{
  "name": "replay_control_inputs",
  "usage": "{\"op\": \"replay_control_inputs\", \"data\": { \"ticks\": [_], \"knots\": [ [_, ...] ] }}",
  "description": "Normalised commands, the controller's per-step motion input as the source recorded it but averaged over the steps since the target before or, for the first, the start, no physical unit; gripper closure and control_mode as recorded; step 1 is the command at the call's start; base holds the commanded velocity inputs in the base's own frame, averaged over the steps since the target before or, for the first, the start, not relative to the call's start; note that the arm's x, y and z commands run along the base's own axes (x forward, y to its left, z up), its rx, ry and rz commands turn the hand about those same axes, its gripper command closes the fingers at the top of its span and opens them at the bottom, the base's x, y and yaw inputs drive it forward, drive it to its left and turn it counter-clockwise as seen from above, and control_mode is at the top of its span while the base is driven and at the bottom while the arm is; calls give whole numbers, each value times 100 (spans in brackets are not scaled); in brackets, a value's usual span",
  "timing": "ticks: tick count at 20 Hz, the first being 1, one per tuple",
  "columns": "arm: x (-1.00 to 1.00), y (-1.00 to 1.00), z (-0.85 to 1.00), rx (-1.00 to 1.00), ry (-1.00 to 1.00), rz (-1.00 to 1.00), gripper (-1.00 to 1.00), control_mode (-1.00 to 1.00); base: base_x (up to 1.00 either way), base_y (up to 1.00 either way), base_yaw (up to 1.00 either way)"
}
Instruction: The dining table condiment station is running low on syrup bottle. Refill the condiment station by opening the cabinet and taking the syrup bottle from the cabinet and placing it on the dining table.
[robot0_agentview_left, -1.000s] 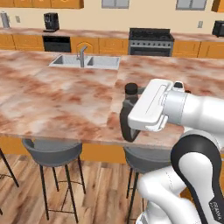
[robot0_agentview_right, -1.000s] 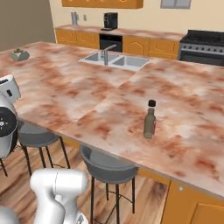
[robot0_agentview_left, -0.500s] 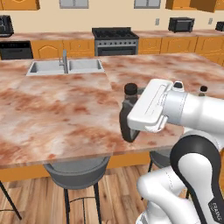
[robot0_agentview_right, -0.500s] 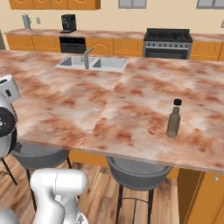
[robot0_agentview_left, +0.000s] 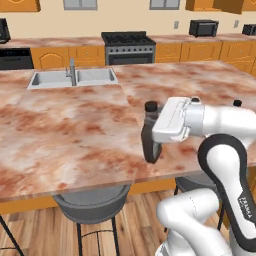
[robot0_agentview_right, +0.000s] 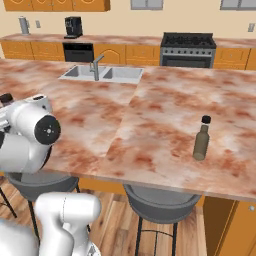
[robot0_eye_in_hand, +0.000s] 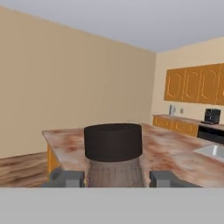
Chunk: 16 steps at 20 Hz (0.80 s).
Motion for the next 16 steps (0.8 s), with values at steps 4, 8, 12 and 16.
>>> {"op": "replay_control_inputs", "data": {
  "ticks": [4,8,12,16],
  "knots": [
    [95,-13,-65,0,5,24,100,-100,0,0,0],
    [79,-4,-39,0,0,19,100,-100,0,0,0],
    [74,0,-42,0,0,9,100,-100,0,0,0],
    [79,0,-46,0,15,3,100,-100,0,0,0]
  ]
}}
